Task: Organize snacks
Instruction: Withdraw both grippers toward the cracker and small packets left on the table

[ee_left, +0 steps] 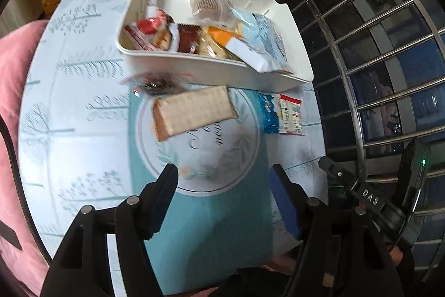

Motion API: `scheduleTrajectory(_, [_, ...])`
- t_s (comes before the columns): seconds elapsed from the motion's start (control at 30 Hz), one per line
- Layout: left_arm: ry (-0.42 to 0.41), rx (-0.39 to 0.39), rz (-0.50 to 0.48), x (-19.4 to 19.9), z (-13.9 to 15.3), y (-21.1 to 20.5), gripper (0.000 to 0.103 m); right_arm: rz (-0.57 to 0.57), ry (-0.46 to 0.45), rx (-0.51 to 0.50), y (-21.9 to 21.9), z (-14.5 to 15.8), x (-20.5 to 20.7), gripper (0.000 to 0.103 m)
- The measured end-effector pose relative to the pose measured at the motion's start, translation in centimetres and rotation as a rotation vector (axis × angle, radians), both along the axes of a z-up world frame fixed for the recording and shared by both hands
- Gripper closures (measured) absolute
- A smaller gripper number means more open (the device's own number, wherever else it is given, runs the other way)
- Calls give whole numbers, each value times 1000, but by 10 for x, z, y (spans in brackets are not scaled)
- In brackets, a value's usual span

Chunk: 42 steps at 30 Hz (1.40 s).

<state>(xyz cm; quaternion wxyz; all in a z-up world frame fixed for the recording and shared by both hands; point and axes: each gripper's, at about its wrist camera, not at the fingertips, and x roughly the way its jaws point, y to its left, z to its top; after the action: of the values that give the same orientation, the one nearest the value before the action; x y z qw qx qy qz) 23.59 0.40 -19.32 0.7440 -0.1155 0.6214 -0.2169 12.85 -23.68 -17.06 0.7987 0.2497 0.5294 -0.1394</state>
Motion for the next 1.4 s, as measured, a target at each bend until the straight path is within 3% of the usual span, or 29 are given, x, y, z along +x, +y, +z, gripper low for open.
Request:
scheduleTrajectory(0.07, [1, 7, 11, -3, -1, -14, 29, 26, 2, -16, -6, -2, -3, 69])
scheduleTrajectory(0.4, [18, 56, 17, 1, -9, -88, 24, 119, 12, -22, -34, -23, -9, 58])
scheduleTrajectory(0.47, [28, 69, 20, 5, -13, -98, 24, 133, 3, -33, -41, -27, -10, 50])
scheduleTrajectory(0.77, [35, 129, 22, 30, -36, -144, 24, 216, -95, -118, -58, -38, -3, 33])
scheduleTrajectory(1.03, [39, 169, 18, 56, -67, -174, 26, 263, -142, -180, -63, -58, 15, 31])
scheduleTrajectory(1.4, [74, 208, 23, 74, -108, -195, 40, 337, -209, -242, -62, -82, 39, 31])
